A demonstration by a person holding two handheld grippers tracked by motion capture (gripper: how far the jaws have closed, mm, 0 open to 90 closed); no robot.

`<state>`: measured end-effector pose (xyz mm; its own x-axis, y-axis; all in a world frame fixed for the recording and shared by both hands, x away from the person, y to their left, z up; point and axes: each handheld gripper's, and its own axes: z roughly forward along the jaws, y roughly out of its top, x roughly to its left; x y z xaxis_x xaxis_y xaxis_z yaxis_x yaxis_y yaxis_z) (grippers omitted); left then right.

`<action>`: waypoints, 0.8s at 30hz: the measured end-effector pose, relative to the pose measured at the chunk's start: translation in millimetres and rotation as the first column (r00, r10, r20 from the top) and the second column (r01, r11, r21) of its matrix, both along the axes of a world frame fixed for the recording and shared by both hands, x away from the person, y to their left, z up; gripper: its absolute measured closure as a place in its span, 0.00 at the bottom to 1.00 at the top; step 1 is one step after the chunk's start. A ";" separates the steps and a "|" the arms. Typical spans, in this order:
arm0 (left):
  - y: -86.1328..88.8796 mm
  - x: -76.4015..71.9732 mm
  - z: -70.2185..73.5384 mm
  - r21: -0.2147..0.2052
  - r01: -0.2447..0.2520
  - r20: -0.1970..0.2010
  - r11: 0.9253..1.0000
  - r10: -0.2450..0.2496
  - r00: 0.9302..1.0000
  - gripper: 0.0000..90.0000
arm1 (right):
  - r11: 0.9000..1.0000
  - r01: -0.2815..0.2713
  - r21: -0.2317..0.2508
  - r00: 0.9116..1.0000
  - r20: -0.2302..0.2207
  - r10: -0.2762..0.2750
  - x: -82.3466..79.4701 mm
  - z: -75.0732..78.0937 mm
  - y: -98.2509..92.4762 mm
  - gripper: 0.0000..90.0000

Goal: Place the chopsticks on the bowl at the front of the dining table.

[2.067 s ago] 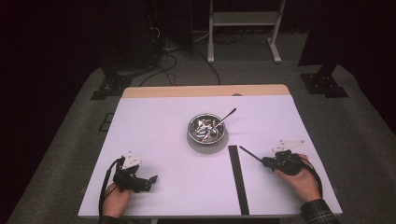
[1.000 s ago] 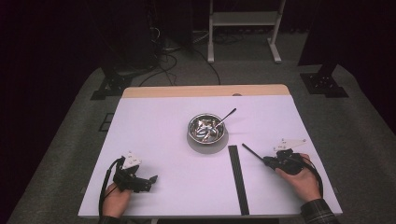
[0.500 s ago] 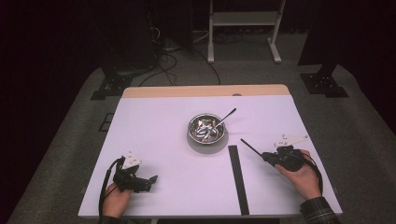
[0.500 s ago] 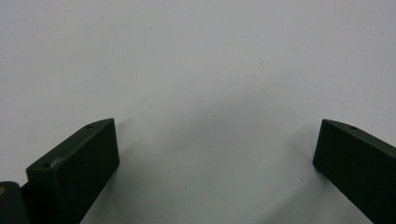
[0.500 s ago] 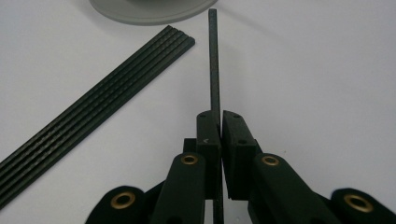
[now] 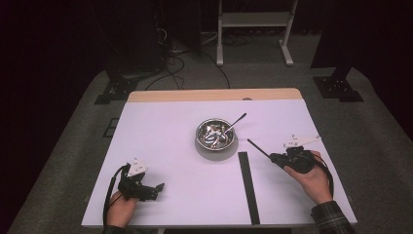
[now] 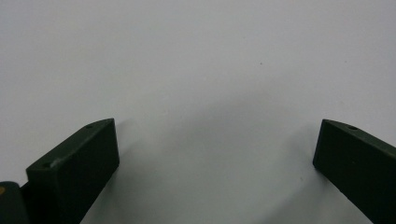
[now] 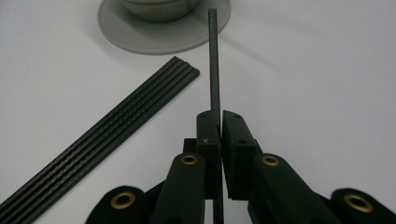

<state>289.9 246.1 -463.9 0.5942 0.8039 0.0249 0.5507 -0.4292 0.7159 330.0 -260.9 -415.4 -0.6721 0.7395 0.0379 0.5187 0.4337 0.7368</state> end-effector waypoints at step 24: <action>-0.2 0.0 -0.1 -0.002 -0.002 0.001 1.000 0.002 1.000 0.00 | 0.999 -0.032 0.029 0.999 0.019 0.032 13.5 13.6 18.3 0.95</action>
